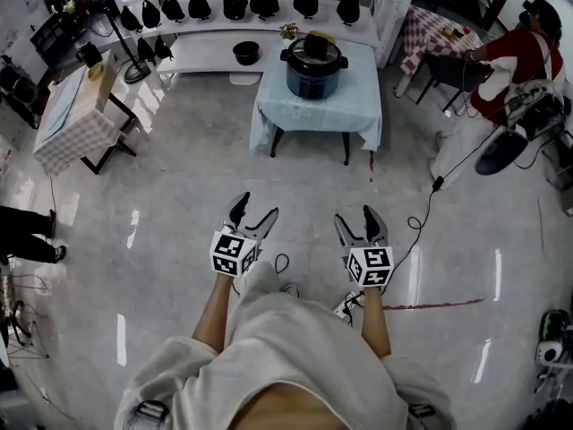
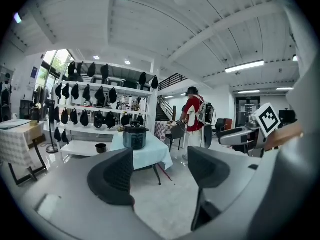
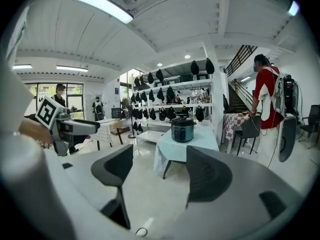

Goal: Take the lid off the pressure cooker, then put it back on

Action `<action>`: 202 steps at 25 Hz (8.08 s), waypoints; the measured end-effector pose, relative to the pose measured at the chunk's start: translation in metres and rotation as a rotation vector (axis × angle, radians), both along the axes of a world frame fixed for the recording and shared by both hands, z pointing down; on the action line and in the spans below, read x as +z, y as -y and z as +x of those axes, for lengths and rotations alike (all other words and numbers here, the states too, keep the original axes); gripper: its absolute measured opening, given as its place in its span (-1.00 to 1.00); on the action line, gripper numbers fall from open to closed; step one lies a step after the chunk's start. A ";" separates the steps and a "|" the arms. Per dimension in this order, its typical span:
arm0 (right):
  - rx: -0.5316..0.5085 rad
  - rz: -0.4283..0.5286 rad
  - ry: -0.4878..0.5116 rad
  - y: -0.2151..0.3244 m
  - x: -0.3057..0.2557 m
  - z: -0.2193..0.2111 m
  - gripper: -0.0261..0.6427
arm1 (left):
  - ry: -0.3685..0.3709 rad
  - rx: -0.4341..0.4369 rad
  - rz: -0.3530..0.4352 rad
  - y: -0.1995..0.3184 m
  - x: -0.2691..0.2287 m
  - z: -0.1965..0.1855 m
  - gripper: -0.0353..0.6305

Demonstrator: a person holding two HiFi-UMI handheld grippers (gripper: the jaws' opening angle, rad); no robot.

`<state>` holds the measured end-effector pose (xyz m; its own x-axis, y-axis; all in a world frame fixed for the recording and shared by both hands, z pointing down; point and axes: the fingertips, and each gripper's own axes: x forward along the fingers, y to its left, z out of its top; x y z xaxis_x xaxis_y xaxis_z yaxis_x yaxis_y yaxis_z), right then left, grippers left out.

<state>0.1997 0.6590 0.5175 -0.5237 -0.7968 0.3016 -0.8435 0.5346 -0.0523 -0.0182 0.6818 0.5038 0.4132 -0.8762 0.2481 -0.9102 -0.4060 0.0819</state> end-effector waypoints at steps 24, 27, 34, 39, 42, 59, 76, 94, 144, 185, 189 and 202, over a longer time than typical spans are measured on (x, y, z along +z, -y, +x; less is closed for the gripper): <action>0.037 -0.017 -0.026 0.261 0.025 -0.051 0.00 | -0.030 0.077 -0.027 0.275 0.033 -0.041 0.07; 0.058 -0.006 -0.017 0.315 0.011 -0.062 0.00 | -0.036 0.103 -0.007 0.335 0.019 -0.050 0.07; 0.085 0.029 -0.034 0.420 -0.008 -0.093 0.00 | -0.038 0.151 0.027 0.447 0.002 -0.075 0.07; 0.083 0.019 -0.042 0.457 -0.009 -0.107 0.00 | -0.037 0.185 0.015 0.489 0.005 -0.075 0.07; 0.087 0.015 -0.043 0.478 -0.006 -0.108 0.00 | -0.035 0.203 0.010 0.512 0.007 -0.072 0.07; 0.059 -0.023 0.033 0.682 0.001 -0.095 0.00 | -0.003 0.132 -0.012 0.709 0.006 -0.067 0.07; -0.095 -0.081 0.141 0.816 0.007 -0.100 0.00 | 0.024 0.021 -0.056 0.831 0.014 -0.058 0.07; -0.084 -0.084 0.098 0.814 0.005 -0.162 0.00 | -0.031 0.188 -0.075 0.873 0.030 -0.100 0.07; -1.101 -0.521 -0.987 0.753 0.101 -0.228 -0.10 | -0.158 0.150 -0.096 0.855 0.041 -0.157 0.06; -0.595 -0.806 -0.864 0.775 0.092 -0.220 -0.11 | -0.129 0.226 -0.062 0.857 0.025 -0.134 0.02; -0.624 -0.753 -0.875 0.777 0.074 -0.223 -0.11 | -0.129 0.223 -0.056 0.858 0.022 -0.135 0.02; -0.457 -0.807 -0.778 0.768 0.051 -0.150 -0.11 | -0.125 0.367 -0.050 0.860 0.016 -0.074 0.01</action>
